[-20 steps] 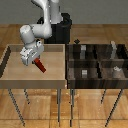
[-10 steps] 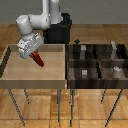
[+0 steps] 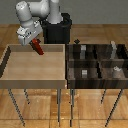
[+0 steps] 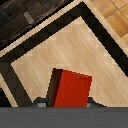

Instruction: Place the box of cereal into the appropriate compartment.

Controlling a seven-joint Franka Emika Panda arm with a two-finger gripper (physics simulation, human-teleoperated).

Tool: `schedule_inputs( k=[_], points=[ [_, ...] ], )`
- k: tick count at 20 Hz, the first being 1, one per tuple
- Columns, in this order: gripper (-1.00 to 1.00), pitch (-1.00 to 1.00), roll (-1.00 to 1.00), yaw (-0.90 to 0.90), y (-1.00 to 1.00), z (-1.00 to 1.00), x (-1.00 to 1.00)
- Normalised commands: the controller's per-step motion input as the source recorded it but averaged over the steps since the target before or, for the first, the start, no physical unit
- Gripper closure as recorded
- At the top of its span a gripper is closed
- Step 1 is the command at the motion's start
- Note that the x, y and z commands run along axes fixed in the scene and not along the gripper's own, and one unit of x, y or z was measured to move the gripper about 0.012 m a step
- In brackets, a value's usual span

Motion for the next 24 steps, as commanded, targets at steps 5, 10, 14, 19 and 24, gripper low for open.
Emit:
schedule_inputs(
  k=[5,10,14,19,24],
  points=[
    [1.00,0.00,0.00,0.00,0.00,0.00,-1.00],
    [1.00,0.00,0.00,0.00,0.10,0.00,-0.80],
    [1.00,0.00,0.00,0.00,1.00,0.00,0.00],
    [1.00,0.00,0.00,0.00,1.00,0.00,0.00],
    [1.00,0.00,0.00,0.00,1.00,0.00,0.00]
  ],
)
